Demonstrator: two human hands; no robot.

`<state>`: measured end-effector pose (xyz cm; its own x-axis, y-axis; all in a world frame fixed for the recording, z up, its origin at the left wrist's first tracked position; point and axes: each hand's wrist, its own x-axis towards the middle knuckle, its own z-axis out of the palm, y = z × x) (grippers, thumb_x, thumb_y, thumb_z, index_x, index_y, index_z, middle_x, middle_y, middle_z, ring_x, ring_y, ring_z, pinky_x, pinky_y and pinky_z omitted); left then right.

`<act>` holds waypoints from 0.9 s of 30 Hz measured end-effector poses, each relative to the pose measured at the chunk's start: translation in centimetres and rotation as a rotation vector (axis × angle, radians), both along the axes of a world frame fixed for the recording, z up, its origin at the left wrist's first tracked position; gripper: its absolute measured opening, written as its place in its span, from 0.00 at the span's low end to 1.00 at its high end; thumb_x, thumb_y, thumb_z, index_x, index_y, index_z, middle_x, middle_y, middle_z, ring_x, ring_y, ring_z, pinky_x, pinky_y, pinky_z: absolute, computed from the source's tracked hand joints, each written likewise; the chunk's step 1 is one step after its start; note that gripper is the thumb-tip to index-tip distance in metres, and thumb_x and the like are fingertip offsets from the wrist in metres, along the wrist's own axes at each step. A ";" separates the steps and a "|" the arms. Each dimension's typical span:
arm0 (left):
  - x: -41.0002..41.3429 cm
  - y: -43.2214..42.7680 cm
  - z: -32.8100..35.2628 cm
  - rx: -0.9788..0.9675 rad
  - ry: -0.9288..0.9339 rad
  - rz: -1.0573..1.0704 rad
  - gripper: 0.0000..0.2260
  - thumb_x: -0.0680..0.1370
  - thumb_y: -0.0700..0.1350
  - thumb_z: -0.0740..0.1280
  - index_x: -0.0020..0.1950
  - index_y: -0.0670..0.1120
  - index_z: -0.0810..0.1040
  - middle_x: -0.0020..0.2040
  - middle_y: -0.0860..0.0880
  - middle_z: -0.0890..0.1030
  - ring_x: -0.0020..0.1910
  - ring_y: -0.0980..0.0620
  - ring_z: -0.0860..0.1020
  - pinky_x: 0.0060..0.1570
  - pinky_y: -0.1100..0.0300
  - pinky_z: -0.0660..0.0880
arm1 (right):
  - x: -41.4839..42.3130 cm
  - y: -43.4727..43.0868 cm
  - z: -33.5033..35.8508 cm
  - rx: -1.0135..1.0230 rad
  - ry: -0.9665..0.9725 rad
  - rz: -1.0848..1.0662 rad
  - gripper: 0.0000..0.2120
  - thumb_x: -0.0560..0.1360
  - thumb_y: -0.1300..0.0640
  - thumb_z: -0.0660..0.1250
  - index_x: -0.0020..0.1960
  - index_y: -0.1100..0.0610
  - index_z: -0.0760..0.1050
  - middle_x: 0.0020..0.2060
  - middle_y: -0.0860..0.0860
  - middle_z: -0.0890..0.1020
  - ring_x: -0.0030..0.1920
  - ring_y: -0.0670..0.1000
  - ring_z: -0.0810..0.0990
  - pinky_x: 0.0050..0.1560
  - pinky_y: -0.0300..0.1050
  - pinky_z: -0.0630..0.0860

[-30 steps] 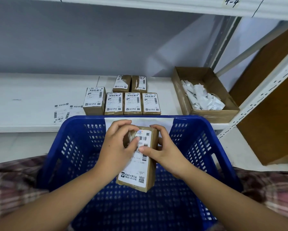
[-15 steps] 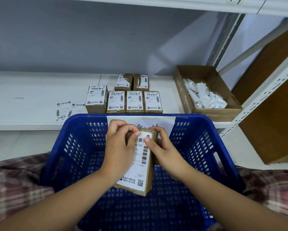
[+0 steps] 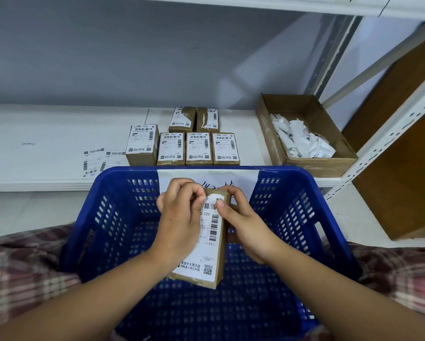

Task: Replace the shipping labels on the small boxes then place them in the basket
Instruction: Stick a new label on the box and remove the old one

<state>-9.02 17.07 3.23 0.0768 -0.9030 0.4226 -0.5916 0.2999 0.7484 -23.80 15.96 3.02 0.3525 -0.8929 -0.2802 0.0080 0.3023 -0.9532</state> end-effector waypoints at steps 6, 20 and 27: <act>0.0 0.1 -0.5 -0.100 -0.104 -0.021 0.06 0.78 0.46 0.54 0.43 0.56 0.65 0.45 0.64 0.71 0.49 0.68 0.68 0.62 0.54 0.56 | -0.1 -0.2 -0.2 0.036 -0.051 0.013 0.22 0.73 0.46 0.65 0.64 0.51 0.66 0.50 0.53 0.81 0.52 0.53 0.79 0.48 0.55 0.77; 0.3 -0.1 0.4 -0.086 -0.073 -0.136 0.16 0.72 0.56 0.68 0.57 0.54 0.74 0.46 0.64 0.71 0.50 0.67 0.71 0.56 0.60 0.70 | -0.1 0.1 -0.5 -0.005 -0.022 0.001 0.24 0.74 0.35 0.59 0.64 0.47 0.71 0.59 0.52 0.80 0.61 0.55 0.79 0.54 0.62 0.80; 0.4 -0.2 0.4 -0.054 -0.034 -0.115 0.02 0.74 0.37 0.70 0.46 0.43 0.81 0.47 0.58 0.71 0.47 0.61 0.74 0.48 0.71 0.72 | 0.2 0.3 -0.3 0.047 0.009 0.002 0.28 0.70 0.28 0.57 0.61 0.45 0.74 0.51 0.48 0.81 0.57 0.54 0.79 0.50 0.56 0.78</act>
